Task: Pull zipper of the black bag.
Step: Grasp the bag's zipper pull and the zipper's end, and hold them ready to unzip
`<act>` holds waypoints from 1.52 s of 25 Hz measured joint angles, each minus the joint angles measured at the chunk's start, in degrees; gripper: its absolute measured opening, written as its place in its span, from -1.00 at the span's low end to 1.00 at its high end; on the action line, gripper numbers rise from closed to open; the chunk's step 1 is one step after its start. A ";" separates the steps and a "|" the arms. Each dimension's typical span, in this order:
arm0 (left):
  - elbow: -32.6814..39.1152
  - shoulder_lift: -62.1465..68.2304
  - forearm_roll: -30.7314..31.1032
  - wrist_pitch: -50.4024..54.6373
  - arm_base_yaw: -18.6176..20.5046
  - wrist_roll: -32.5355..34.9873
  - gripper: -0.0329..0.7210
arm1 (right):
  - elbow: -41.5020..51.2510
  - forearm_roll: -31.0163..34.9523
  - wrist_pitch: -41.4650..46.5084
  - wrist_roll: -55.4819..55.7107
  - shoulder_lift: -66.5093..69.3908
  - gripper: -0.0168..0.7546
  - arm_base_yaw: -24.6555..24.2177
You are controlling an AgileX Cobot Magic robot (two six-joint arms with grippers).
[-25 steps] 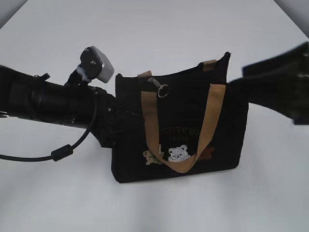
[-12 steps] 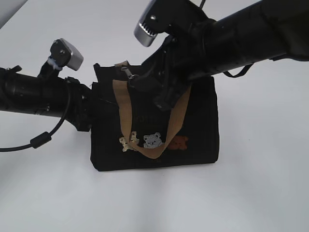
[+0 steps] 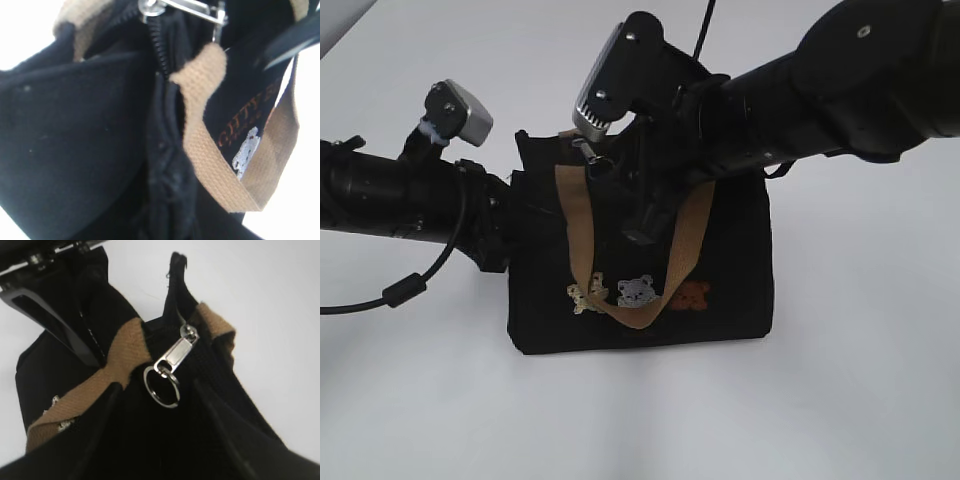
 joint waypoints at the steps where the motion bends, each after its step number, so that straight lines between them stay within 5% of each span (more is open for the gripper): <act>1: 0.00 0.00 0.00 0.00 0.00 0.00 -0.74 | 0.00 0.00 -0.40 0.21 0.38 -0.09 0.00; 9: 0.00 0.00 -0.29 -0.05 0.01 0.00 -0.74 | -1.03 0.00 -0.09 6.86 0.69 -0.96 0.00; 16: 0.00 0.05 -0.16 0.09 0.01 0.00 -0.74 | -1.18 0.00 6.94 16.58 -0.06 -0.96 -2.53; 26: 0.00 0.05 -0.07 0.45 0.01 0.04 -0.74 | -1.18 -7.24 30.73 39.10 -9.83 -0.96 -25.34; 29: 0.00 0.05 -0.12 0.10 0.01 0.04 -0.74 | -1.18 -8.31 34.11 41.32 -9.82 -0.94 -27.58; 31: 0.00 0.05 -0.25 -0.05 0.01 -0.09 -0.74 | -1.18 -7.78 35.49 42.14 -9.94 -0.76 -27.58; 33: 0.00 -0.14 0.16 -0.23 0.01 -1.25 -0.70 | -1.18 -7.37 37.11 43.35 -10.30 -0.29 -27.58; 36: 0.00 -2.19 5.27 -1.27 0.06 -10.87 -0.24 | -1.18 -7.37 41.33 44.32 -12.06 0.46 -27.80; 38: 0.00 -4.77 12.24 -1.93 0.12 -21.72 0.15 | -1.18 -7.47 45.50 45.02 -13.96 0.62 -27.80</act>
